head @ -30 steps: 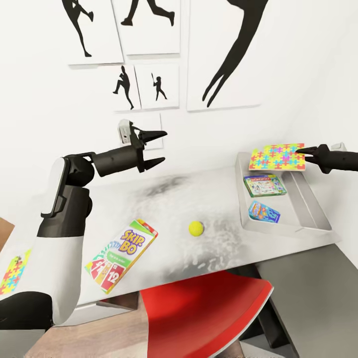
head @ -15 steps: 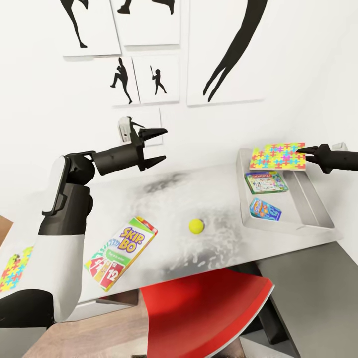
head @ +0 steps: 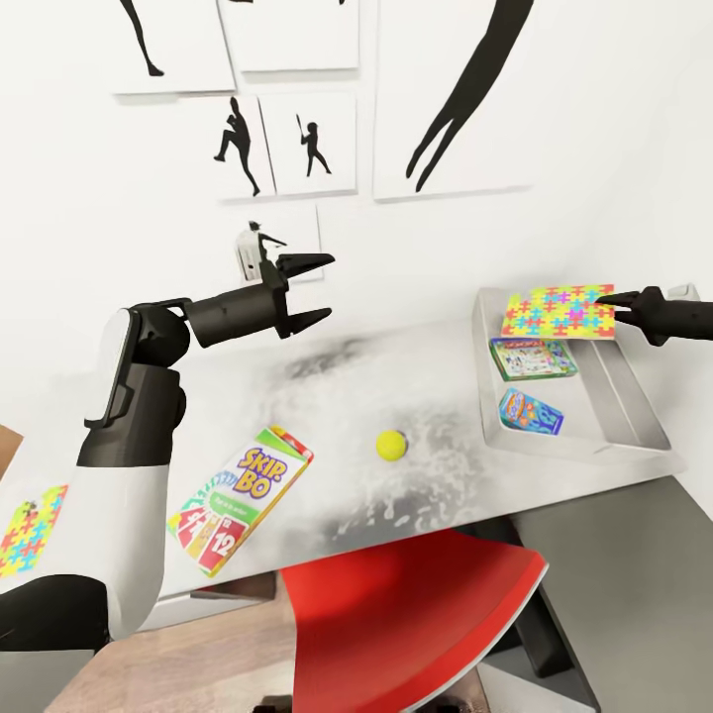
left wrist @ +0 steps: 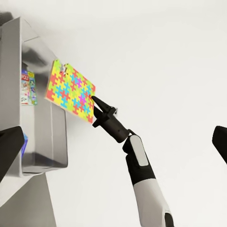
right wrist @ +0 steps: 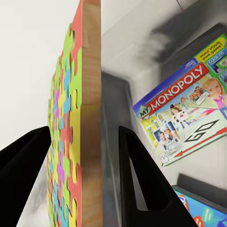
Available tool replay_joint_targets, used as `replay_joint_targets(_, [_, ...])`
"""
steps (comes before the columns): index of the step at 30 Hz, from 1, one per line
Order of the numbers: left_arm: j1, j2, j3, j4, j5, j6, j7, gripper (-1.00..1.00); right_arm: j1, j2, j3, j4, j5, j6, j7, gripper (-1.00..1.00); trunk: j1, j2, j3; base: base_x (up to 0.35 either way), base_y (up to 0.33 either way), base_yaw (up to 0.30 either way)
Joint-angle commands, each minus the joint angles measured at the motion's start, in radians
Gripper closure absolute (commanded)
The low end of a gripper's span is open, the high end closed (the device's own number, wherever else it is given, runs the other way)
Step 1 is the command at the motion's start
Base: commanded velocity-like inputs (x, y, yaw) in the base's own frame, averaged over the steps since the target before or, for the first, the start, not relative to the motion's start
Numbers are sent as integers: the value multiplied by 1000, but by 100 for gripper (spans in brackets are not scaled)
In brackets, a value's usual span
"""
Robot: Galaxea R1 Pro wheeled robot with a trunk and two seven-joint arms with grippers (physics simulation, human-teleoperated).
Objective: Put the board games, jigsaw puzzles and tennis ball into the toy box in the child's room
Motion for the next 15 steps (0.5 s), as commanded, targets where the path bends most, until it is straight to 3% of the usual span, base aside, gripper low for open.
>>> replay_joint_targets(1, [-1, -1, 1, 0, 10, 1, 10, -100, -1, -2, 8, 1, 0, 0, 8, 100, 0, -2, -3, 0, 0, 0])
replay_joint_targets(15, [-2, -1, -1, 0, 10, 1, 10, -100, -1, -16, 9, -6, 0, 0, 9, 100, 0, -2, -26, 0, 0, 0])
